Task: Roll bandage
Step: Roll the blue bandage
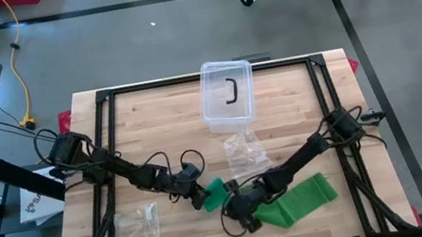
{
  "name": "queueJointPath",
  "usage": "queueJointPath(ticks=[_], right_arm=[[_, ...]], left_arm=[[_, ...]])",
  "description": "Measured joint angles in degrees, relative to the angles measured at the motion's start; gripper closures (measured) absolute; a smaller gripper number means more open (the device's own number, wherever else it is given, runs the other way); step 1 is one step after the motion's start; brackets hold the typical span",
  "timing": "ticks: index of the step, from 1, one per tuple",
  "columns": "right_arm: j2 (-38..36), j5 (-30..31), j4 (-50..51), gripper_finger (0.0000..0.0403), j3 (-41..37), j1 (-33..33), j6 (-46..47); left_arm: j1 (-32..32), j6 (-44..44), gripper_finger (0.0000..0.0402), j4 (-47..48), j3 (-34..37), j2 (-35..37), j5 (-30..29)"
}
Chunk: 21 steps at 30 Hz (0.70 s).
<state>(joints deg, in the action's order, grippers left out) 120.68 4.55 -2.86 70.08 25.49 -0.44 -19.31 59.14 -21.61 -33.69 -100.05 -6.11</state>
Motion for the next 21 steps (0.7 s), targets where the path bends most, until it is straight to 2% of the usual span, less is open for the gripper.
queueJointPath(ticks=[6,13,16,21], right_arm=[[-0.4,0.1,-2.2,0.0403,0.0,0.0,0.1],[-1.2,8.8,-3.7,0.0403,0.0,-3.6,6.1],[-0.6,6.5,-3.0,0.0403,0.0,-5.5,9.2],[1.6,1.8,-4.4,0.0403,-0.1,-4.6,4.8]], left_arm=[[-0.2,-1.4,0.0346,-1.0,0.1,0.0,-0.3],[-0.6,-1.9,0.0346,-2.2,0.1,0.0,-0.9],[-0.7,-1.8,0.0346,-2.2,0.1,0.0,-0.9],[-0.5,-1.4,0.0346,-1.6,0.1,0.0,-1.0]])
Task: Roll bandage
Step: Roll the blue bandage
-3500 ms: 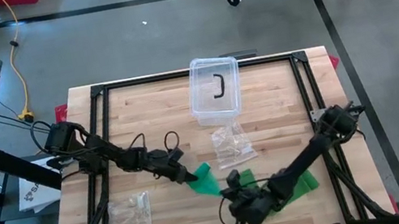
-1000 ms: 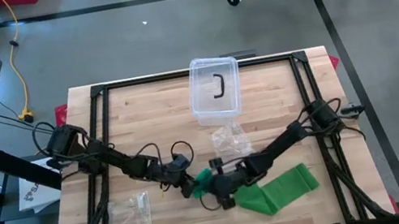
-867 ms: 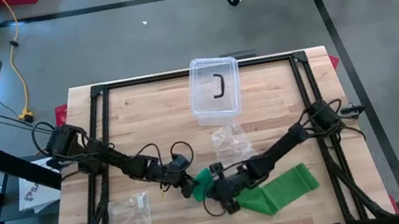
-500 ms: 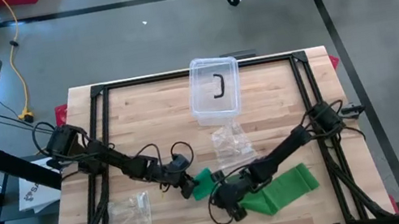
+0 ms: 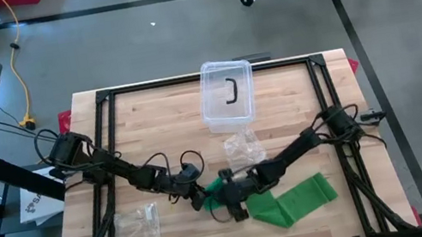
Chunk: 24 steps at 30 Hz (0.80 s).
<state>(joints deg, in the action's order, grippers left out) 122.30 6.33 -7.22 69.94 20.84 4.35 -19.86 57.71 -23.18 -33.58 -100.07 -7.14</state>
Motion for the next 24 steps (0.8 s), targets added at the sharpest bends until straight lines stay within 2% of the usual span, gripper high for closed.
queueJointPath(ticks=[6,11,17,24], right_arm=[[1.9,0.1,-1.6,0.0403,0.2,2.7,-1.1],[2.1,-0.6,-3.5,0.0403,0.1,4.6,-6.7],[2.4,-8.0,-4.5,0.0403,1.2,6.3,-14.5],[2.4,-10.8,-2.9,0.0403,2.1,6.9,-14.9]], left_arm=[[0.1,0.7,0.0346,4.2,-0.2,0.2,-0.8],[0.1,0.7,0.0346,4.5,-0.3,0.1,-1.9],[0.1,0.7,0.0346,4.8,-0.2,0.1,-2.7],[0.2,0.7,0.0346,5.1,-0.2,0.1,-4.5]])
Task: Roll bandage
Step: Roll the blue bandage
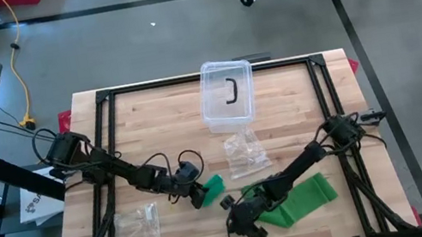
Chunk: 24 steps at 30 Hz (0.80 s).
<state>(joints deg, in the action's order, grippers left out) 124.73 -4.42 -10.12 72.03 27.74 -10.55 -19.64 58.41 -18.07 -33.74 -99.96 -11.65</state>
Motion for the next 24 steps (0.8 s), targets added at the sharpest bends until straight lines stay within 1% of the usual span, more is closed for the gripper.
queueJointPath(ticks=[2,5,7,11,13,15,17,20,23,24], right_arm=[[0.0,-0.1,0.3,0.0403,0.0,-0.1,0.1],[-0.3,3.2,0.0,0.0403,0.0,0.1,1.8],[-1.2,7.7,0.7,0.0403,0.0,0.1,3.6],[-4.8,20.8,4.0,0.0403,0.0,-1.7,8.4],[-6.4,24.1,7.2,0.0403,0.0,-3.5,11.7],[-6.8,23.3,10.3,0.0403,0.0,-5.9,14.4],[-6.5,20.1,11.9,0.0403,-0.1,-7.9,15.7],[-4.9,17.3,10.1,0.0403,-0.6,-9.3,16.7],[-3.7,11.6,9.8,0.0403,-0.7,-8.9,15.4],[-3.8,8.6,9.8,0.0403,-0.7,-8.5,14.3]], left_arm=[[0.0,0.0,0.0346,0.0,0.0,0.0,-0.1],[0.0,-1.6,0.0346,-0.7,0.1,0.0,-0.1],[0.1,-2.3,0.0346,-1.4,0.2,-0.1,-0.1],[-0.6,-4.6,0.0346,-3.5,0.3,-0.2,-0.5],[-0.9,-5.0,0.0346,-4.5,0.3,-0.2,-0.2],[-1.2,-5.0,0.0346,-4.8,0.3,-0.2,-0.3],[-1.3,-4.8,0.0346,-4.9,0.3,-0.2,-0.4],[-1.3,-4.7,0.0346,-5.2,0.2,-0.2,-0.5],[-1.4,-4.6,0.0346,-5.3,0.2,-0.2,-1.2],[-1.4,-4.5,0.0346,-5.2,0.2,-0.2,-1.4]])
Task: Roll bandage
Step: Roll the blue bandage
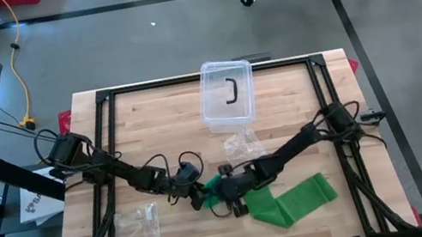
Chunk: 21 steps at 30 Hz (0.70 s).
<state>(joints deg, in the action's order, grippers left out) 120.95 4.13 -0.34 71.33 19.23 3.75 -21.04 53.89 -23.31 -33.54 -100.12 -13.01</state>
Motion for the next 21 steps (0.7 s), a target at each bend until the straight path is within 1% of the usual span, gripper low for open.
queueJointPath(ticks=[4,5,7,9,11,15,16,17,18,21], right_arm=[[-0.6,-9.3,0.1,0.0403,0.0,2.9,-5.5],[-0.9,-10.2,-0.2,0.0403,0.0,3.6,-6.4],[-1.5,-9.7,-1.0,0.0403,0.1,4.8,-6.7],[-2.1,-6.7,-1.2,0.0403,0.5,4.9,-7.1],[-2.6,-2.1,-1.8,0.0403,0.7,4.7,-7.1],[-3.0,11.5,0.3,0.0403,0.7,3.2,-1.7],[-3.1,14.5,0.4,0.0403,0.7,2.6,0.3],[-3.2,16.3,0.7,0.0403,0.7,1.8,2.1],[-3.2,16.6,1.0,0.0403,0.7,1.1,3.2],[-2.4,10.4,1.3,0.0403,0.7,-0.5,5.5]], left_arm=[[0.0,0.0,0.0346,0.3,-0.1,0.0,-0.1],[0.0,0.0,0.0346,0.3,-0.1,0.0,-0.1],[0.0,0.0,0.0346,0.2,-0.1,0.0,-0.1],[0.0,-0.2,0.0346,0.0,-0.1,0.0,-0.1],[0.0,-0.4,0.0346,-0.3,0.0,0.0,-0.1],[0.0,-0.5,0.0346,-0.4,0.0,0.0,0.0],[0.0,-0.5,0.0346,-0.4,0.0,0.0,0.2],[0.0,-0.5,0.0346,-0.4,0.0,0.0,0.4],[0.0,-0.5,0.0346,-0.4,0.0,0.0,0.5],[0.0,-0.2,0.0346,-0.4,0.0,0.0,0.5]])
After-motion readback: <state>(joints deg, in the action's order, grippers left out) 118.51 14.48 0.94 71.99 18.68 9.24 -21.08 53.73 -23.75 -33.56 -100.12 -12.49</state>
